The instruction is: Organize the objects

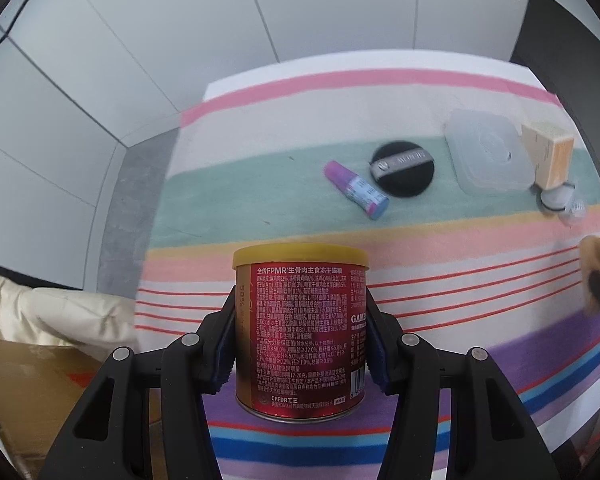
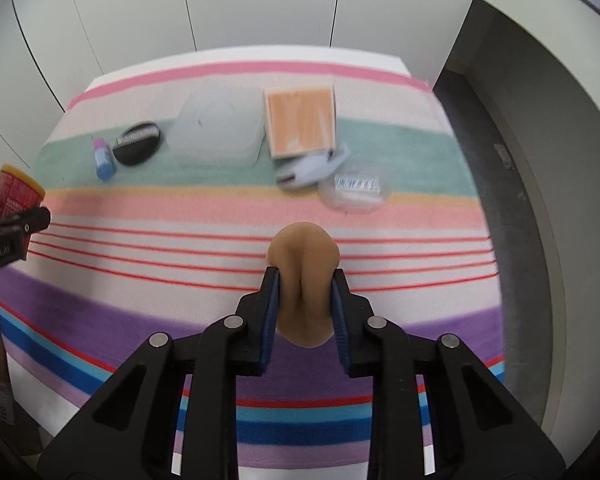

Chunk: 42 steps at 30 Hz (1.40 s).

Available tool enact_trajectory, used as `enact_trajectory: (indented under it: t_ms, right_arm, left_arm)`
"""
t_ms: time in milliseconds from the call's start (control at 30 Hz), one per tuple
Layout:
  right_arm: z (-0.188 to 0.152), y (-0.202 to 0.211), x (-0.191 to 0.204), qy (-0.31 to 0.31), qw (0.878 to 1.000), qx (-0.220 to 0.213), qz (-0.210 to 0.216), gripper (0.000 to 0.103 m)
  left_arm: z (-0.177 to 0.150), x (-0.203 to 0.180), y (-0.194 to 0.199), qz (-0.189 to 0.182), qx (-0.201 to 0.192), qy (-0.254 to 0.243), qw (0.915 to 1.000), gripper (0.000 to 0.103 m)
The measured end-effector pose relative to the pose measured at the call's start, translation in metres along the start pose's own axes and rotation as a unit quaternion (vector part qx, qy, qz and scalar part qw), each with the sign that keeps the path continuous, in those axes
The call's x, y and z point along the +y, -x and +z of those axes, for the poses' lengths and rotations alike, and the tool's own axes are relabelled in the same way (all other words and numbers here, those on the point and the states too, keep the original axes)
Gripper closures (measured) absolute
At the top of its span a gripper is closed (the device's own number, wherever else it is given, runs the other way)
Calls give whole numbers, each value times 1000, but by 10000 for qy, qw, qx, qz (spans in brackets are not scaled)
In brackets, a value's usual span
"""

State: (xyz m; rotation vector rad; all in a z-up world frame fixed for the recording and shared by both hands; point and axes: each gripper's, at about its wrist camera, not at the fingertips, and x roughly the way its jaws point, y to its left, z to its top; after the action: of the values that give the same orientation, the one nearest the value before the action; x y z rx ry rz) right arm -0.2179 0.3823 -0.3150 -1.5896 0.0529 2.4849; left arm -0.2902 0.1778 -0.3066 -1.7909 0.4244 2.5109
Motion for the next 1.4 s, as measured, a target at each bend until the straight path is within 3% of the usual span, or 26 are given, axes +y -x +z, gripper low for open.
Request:
enact_trajectory:
  t_ms: [167, 267, 567, 700, 1100, 1400]
  right_arm:
    - [26, 45, -3, 8, 9997, -223, -47, 78]
    - [44, 83, -7, -37, 9990, -401, 188, 78]
    - [79, 197, -14, 31, 9944, -1019, 287, 78]
    - [82, 235, -15, 78, 9926, -1154, 361, 78]
    - [75, 265, -23, 67, 9915, -1225, 431, 78]
    - [35, 265, -50, -204, 9934, -963, 590, 78]
  left_arm:
    - [7, 14, 48, 192, -211, 42, 9996, 48]
    - [11, 17, 88, 390, -551, -102, 9977, 48]
    - [19, 27, 195, 169, -1175, 92, 9929, 48]
    - [13, 21, 214, 9, -1087, -65, 9941, 48]
    - [-8, 35, 250, -61, -1309, 337, 9908, 49]
    - [-60, 40, 268, -297, -1243, 357, 9912, 49]
